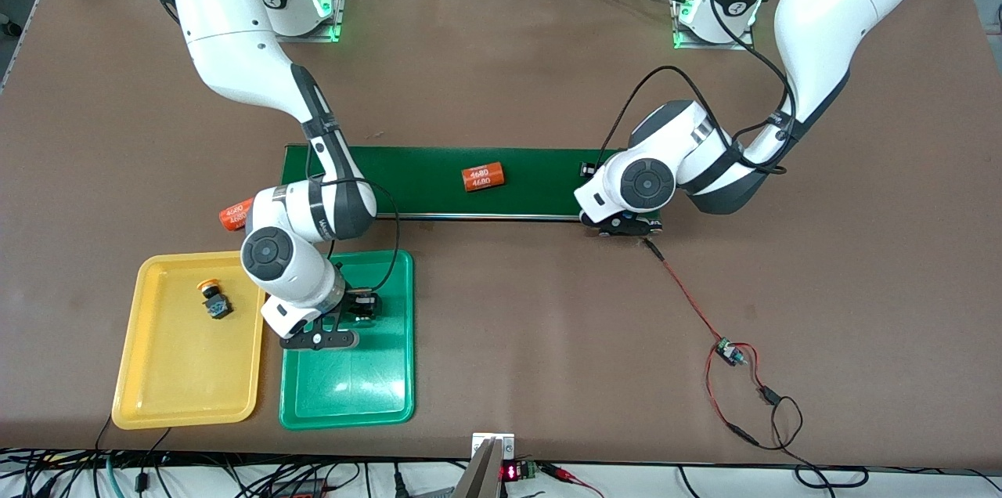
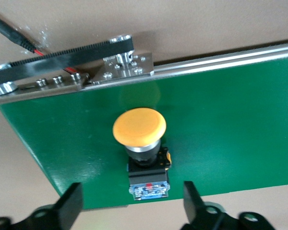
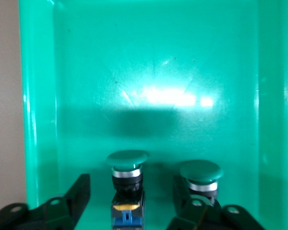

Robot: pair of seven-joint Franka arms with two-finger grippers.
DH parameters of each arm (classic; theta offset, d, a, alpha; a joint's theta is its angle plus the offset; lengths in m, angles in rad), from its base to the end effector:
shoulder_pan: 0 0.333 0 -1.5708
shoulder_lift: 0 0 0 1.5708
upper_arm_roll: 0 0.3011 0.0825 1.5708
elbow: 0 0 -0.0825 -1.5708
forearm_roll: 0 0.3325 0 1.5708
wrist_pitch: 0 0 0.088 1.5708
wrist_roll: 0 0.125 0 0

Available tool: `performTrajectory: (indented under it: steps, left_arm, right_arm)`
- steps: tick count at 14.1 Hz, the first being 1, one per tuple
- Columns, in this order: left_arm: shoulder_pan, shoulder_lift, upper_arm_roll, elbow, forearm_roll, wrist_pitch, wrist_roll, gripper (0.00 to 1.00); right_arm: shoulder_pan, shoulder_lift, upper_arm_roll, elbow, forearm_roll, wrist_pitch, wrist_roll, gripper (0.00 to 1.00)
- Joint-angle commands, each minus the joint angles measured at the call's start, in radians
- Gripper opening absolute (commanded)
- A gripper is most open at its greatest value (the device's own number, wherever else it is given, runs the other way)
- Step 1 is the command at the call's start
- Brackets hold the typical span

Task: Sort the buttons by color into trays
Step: 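Place the green button in the tray while the left gripper releases yellow, then raise the right gripper over the trays while the left gripper withdraws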

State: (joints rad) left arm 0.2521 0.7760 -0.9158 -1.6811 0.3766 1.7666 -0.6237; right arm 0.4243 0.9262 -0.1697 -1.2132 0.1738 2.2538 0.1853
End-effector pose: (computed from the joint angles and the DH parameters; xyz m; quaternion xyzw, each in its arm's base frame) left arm 0.4986 -0.2740 0.2581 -0.9723 0.0759 0.2209 0.0035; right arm 0.6830 0.2204 0.2298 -0.9977 -0.0217 -0.0609 0.0190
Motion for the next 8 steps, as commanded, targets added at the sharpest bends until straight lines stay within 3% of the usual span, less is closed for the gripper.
performTrajectory:
  steps: [1, 8]
  left_arm:
    - [0.018, -0.061, -0.014, 0.038, -0.024, -0.047, -0.002, 1.0]
    - [0.088, -0.089, -0.048, 0.371, -0.01, -0.292, 0.01, 1.0]
  right_arm:
    - [0.002, -0.068, -0.025, -0.005, 0.0, -0.059, -0.007, 1.0]
    - [-0.002, -0.247, -0.059, -0.016, 0.003, -0.259, 0.005, 1.0]
